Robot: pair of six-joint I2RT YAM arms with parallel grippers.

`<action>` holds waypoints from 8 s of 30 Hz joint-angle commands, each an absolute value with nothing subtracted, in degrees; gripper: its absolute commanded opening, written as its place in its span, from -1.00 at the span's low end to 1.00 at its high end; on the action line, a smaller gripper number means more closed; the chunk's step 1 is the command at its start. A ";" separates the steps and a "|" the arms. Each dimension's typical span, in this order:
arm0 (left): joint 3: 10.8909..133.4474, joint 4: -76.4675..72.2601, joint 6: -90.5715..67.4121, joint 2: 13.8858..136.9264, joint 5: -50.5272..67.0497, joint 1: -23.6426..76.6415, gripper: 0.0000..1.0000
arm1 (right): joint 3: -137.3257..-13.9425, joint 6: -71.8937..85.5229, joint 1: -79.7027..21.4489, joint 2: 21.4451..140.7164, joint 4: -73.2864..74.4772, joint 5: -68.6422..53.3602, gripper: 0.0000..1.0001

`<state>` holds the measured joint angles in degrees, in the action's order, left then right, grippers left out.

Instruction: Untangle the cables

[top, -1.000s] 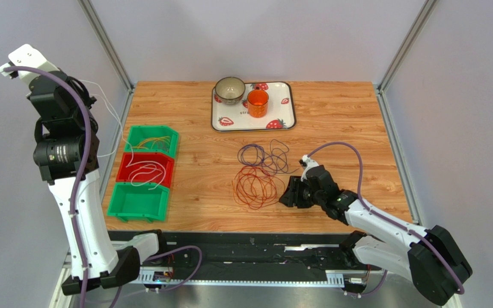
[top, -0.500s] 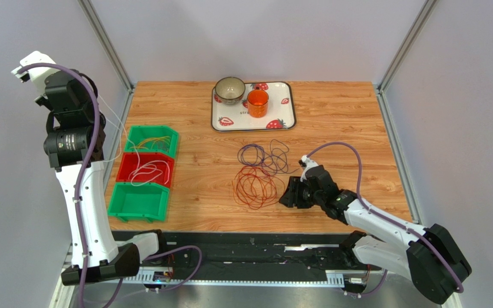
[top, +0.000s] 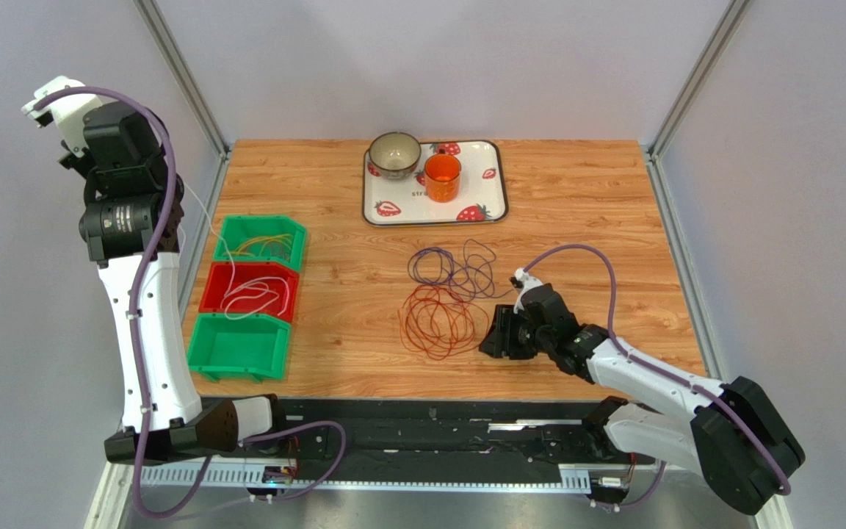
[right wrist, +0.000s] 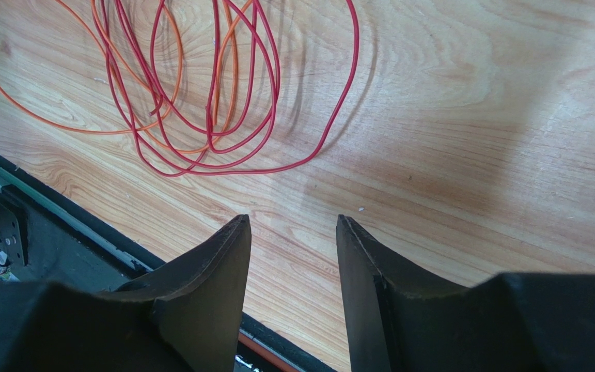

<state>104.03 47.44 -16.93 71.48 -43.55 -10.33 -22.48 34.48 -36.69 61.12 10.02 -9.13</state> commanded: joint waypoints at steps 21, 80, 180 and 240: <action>101.70 47.46 -21.53 70.06 -33.50 -15.03 -1.00 | -24.87 33.31 -36.83 62.05 8.17 -10.02 -0.06; 67.76 55.72 -27.25 78.74 -27.33 -14.77 -1.00 | -22.76 33.22 -36.74 57.83 7.21 -10.20 -0.07; 125.76 65.73 -28.51 88.49 -17.15 43.42 -1.00 | -27.69 36.74 -36.83 61.88 9.58 0.97 -0.17; 105.55 82.88 -36.30 61.79 -58.44 31.30 -1.00 | -28.65 35.95 -36.91 63.81 9.58 -1.93 -0.17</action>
